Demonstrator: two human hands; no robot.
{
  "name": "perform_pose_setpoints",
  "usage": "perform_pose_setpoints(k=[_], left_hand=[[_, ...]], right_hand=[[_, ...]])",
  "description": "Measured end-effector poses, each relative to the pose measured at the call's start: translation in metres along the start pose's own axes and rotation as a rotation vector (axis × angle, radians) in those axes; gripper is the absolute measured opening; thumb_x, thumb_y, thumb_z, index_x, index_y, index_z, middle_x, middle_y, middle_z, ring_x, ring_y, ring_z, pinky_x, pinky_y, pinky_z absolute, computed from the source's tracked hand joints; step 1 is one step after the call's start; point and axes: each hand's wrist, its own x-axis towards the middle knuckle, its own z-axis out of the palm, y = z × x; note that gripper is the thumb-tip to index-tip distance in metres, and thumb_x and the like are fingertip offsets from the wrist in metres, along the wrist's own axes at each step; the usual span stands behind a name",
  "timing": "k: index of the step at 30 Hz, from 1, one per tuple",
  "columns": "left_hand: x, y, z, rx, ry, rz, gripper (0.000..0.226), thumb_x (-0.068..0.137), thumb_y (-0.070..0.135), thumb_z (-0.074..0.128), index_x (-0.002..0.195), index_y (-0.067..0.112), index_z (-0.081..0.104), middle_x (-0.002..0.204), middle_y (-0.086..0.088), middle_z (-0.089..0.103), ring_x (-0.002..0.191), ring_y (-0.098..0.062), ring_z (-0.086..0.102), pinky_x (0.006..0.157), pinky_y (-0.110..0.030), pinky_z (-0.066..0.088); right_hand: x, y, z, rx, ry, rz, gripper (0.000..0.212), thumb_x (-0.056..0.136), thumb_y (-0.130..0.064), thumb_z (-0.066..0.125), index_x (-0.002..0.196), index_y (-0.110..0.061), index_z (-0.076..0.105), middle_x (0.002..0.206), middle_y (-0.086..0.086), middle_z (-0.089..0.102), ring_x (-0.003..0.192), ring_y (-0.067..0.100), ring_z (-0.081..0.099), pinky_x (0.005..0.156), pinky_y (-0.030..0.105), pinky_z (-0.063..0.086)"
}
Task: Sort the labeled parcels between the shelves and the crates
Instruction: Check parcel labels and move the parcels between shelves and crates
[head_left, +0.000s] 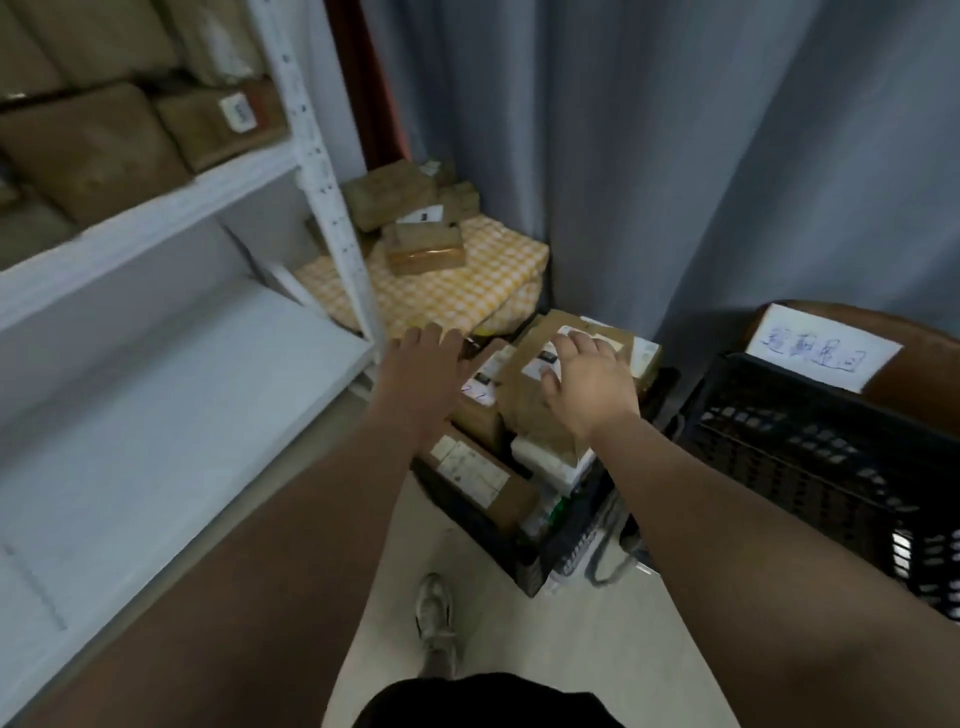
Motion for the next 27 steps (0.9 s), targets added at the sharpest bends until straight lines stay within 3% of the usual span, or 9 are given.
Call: perform_pose_setpoints(k=[8,14,20,27], left_hand=[[-0.094,-0.123,-0.069,0.161,0.075,-0.221,0.038,0.099,0.035,0.036,0.130,0.014,0.046,0.131,-0.007,0.050,0.119,-0.028,0.045,0.095,-0.037,0.034],[-0.160,-0.211,-0.131,0.223,0.246,-0.409,0.036,0.095,0.031,0.048,0.123,0.010,0.054,0.126,-0.012,0.056,0.117,-0.033,0.049,0.093,-0.042,0.037],[-0.187,-0.287,-0.177,0.278,0.400,-0.453,0.037,0.088,0.027,0.062,0.118,0.005,0.061,0.120,-0.018,0.061,0.110,-0.037,0.056,0.087,-0.045,0.045],[-0.153,-0.374,-0.191,0.217,0.412,-0.452,0.047,0.095,0.033,0.047,0.138,0.014,0.042,0.140,-0.011,0.044,0.123,-0.032,0.044,0.094,-0.042,0.038]], right_hand=[[0.010,-0.153,-0.037,0.079,0.130,-0.518,0.041,0.098,-0.032,0.039,0.135,-0.014,0.045,0.135,0.008,0.050,0.121,0.027,0.046,0.101,0.039,0.034],[0.009,-0.282,-0.069,0.231,0.223,-0.758,0.043,0.095,-0.026,0.049,0.133,-0.007,0.052,0.131,0.013,0.055,0.119,0.031,0.051,0.099,0.040,0.039],[0.022,-0.383,-0.099,0.397,0.288,-0.821,0.045,0.095,-0.025,0.050,0.137,-0.010,0.048,0.141,0.011,0.048,0.129,0.029,0.042,0.107,0.040,0.028],[0.069,-0.443,-0.119,0.482,0.371,-0.730,0.044,0.095,-0.027,0.049,0.138,-0.015,0.046,0.144,0.006,0.044,0.132,0.025,0.038,0.109,0.041,0.030]])
